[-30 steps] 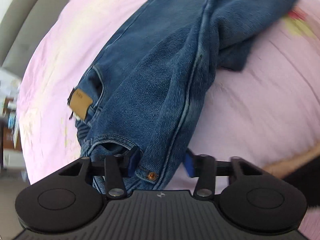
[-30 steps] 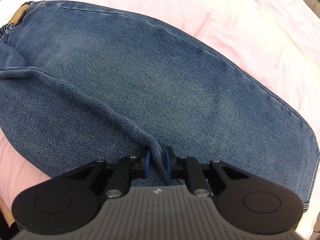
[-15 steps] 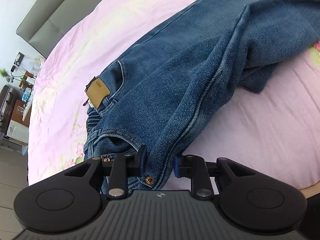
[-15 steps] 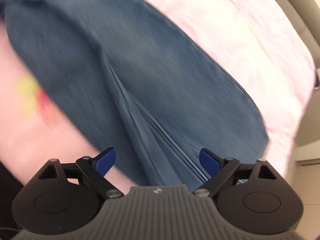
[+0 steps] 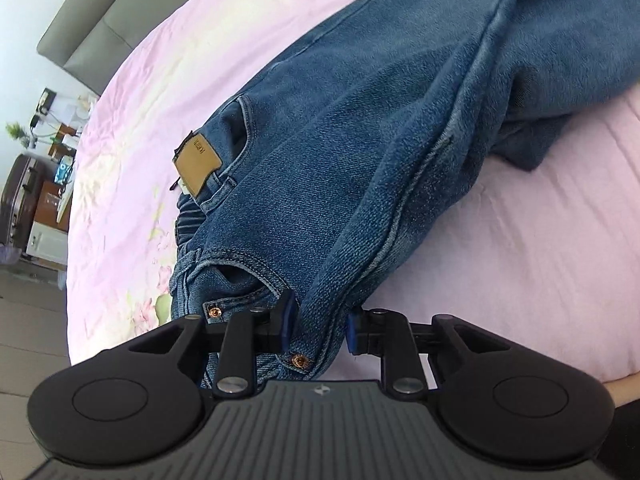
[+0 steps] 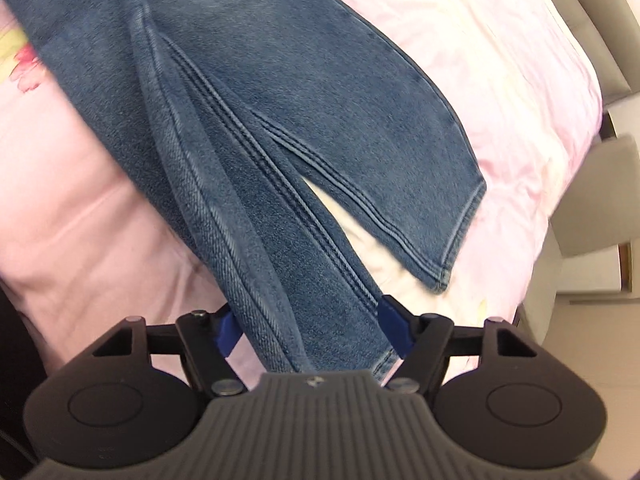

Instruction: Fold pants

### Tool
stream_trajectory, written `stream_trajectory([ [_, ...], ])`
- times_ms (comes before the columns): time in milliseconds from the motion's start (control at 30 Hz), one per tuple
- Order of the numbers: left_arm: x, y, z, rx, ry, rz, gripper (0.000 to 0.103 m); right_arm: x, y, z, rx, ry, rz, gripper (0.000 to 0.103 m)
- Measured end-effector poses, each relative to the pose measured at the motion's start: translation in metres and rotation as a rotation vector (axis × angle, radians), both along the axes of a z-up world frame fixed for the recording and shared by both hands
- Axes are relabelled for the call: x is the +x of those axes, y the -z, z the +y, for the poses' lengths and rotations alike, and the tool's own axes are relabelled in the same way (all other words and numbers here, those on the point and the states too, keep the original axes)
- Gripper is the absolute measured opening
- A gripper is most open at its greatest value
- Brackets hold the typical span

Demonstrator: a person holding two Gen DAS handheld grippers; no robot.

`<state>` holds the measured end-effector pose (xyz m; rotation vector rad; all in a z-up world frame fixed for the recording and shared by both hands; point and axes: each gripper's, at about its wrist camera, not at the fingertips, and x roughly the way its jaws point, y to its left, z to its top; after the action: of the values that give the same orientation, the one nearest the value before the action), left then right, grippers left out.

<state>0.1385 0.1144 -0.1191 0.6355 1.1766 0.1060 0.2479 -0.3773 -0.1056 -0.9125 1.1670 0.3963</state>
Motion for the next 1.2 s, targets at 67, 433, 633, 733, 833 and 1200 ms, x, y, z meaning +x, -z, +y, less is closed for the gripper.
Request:
stream_trajectory([
  [67,0.000,-0.001,0.003,-0.009,0.007,0.013,0.027,-0.002,0.001,0.001,-0.006,-0.041,0.016,0.064],
  [433,0.004,-0.003,0.005,-0.023,0.028,0.061,0.027,0.014,0.012,0.002,0.014,-0.146,0.130,0.062],
  [633,0.005,-0.009,0.010,-0.042,0.018,0.055,0.027,0.009,0.011,-0.007,-0.019,-0.136,0.194,0.021],
  [733,0.001,-0.018,0.015,-0.064,0.007,0.019,0.027,0.001,-0.013,-0.016,0.039,-0.092,0.155,0.009],
  [833,-0.010,-0.037,0.018,-0.058,0.009,-0.042,0.027,-0.009,-0.034,-0.025,0.087,-0.051,0.113,0.004],
  [1200,-0.045,-0.128,0.025,-0.064,0.095,-0.106,0.024,-0.051,-0.114,-0.061,0.104,0.023,-0.014,0.001],
])
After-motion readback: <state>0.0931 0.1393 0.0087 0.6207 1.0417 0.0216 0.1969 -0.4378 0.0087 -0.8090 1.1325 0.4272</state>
